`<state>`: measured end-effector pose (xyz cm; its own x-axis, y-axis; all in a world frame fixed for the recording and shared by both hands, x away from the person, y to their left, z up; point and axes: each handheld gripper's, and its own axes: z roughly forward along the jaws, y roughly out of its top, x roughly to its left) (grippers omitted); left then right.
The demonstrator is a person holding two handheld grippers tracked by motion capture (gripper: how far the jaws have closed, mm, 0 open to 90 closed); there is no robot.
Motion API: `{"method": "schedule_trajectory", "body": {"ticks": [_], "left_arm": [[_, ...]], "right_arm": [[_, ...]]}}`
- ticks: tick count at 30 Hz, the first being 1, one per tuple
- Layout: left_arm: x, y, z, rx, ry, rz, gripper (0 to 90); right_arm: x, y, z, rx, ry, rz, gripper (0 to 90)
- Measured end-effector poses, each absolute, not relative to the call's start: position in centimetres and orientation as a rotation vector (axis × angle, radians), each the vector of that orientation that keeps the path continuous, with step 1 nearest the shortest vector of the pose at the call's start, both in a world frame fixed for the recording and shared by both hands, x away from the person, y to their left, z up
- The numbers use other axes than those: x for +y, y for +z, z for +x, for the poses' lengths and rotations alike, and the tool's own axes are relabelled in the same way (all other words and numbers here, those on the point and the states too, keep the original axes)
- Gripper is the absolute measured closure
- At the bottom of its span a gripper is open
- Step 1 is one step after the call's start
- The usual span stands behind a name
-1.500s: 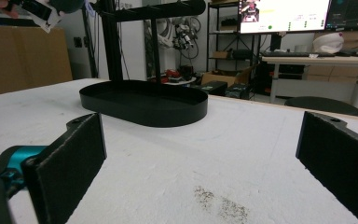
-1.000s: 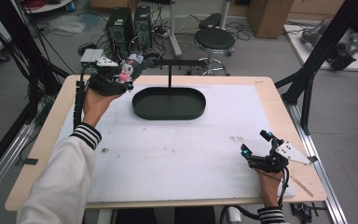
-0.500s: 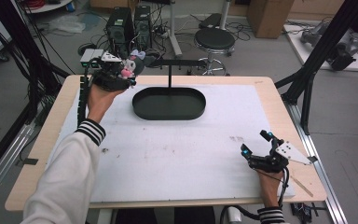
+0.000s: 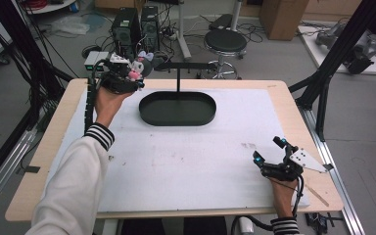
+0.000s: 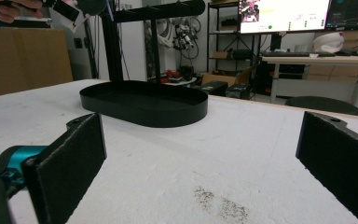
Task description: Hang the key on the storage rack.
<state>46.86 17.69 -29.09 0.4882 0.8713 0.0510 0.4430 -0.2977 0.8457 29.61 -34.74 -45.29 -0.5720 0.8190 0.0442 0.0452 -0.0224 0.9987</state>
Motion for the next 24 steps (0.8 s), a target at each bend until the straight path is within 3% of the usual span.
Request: {"method": "schedule_trajectory", "body": {"ticks": [24], "left_arm": [[19.1, -31.6, 46.4, 1.156, 0.65, 1.95, 54.0]], "right_arm": [[-34.8, -45.3, 29.6, 1.656, 1.659, 0.909, 0.5]]}}
